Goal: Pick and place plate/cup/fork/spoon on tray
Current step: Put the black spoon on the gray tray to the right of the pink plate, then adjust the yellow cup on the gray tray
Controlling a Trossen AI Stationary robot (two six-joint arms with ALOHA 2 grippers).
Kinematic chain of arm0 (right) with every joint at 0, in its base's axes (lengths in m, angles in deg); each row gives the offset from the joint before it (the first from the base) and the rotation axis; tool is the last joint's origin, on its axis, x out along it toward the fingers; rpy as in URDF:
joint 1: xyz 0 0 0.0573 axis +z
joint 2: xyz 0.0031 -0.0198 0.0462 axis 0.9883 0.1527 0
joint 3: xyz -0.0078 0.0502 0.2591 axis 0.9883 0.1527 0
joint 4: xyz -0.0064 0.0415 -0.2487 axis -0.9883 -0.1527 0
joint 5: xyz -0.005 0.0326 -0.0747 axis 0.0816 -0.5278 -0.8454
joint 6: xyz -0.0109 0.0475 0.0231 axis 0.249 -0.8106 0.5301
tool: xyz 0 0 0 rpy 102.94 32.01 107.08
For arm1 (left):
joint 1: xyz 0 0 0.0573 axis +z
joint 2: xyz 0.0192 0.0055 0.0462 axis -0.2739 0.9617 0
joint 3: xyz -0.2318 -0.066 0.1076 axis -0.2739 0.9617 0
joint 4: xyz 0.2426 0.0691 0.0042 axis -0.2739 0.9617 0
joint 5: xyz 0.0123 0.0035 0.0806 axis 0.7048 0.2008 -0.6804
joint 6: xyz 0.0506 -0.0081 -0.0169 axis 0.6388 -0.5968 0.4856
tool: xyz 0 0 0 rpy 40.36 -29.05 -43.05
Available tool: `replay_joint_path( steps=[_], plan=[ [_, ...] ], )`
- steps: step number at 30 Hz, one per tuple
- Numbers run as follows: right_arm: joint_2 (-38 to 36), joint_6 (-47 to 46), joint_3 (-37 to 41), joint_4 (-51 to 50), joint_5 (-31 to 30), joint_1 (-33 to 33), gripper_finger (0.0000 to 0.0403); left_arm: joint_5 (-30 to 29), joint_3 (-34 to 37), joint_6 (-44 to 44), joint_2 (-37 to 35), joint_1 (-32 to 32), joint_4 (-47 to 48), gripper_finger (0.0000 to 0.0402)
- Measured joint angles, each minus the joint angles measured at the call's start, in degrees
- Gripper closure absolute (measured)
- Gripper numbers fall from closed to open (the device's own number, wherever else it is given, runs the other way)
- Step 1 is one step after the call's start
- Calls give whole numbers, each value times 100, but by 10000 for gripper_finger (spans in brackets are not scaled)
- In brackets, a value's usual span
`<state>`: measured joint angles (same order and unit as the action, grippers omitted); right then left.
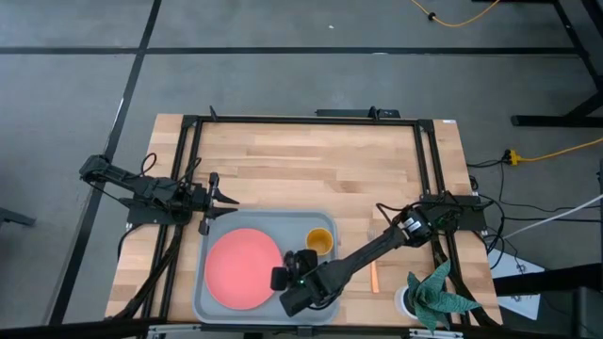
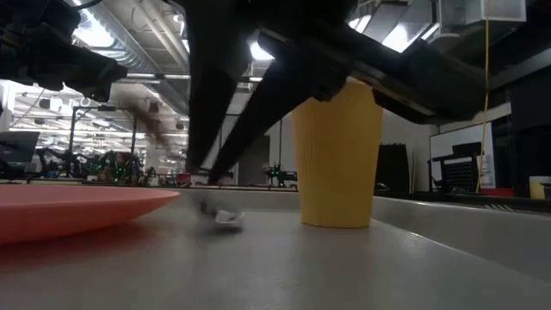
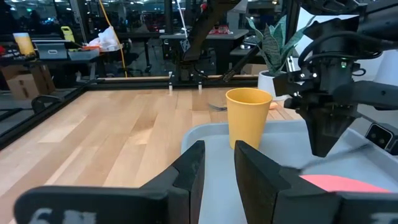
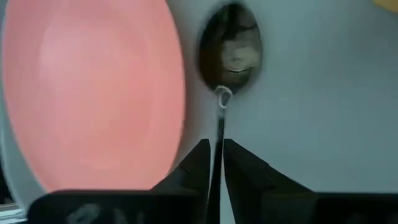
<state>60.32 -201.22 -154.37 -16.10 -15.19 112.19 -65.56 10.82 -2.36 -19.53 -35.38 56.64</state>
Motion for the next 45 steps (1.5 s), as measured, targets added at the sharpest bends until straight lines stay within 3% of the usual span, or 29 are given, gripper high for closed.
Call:
replay_joint_path(
  steps=[18,24,30,35,41,45],
  plan=[
    [-2,-95,-200,3,-176,-2,344,-2,0,1,0,-1,-8,321],
    [-15,1171,-1140,6,-1087,0,344,-2,0,1,0,0,-8,321],
    [-34,1780,-1499,-378,-1132,-4,355,-2,0,0,0,1,-10,321],
    [-28,1381,-1510,-1503,-689,-46,375,-5,0,0,-2,1,-8,321],
    [-50,1181,-1504,-1877,728,-41,398,-17,0,-1,-2,0,-10,321],
    [-50,663,-1504,-2336,1182,37,399,-21,0,0,-2,0,-10,321]
  ],
)
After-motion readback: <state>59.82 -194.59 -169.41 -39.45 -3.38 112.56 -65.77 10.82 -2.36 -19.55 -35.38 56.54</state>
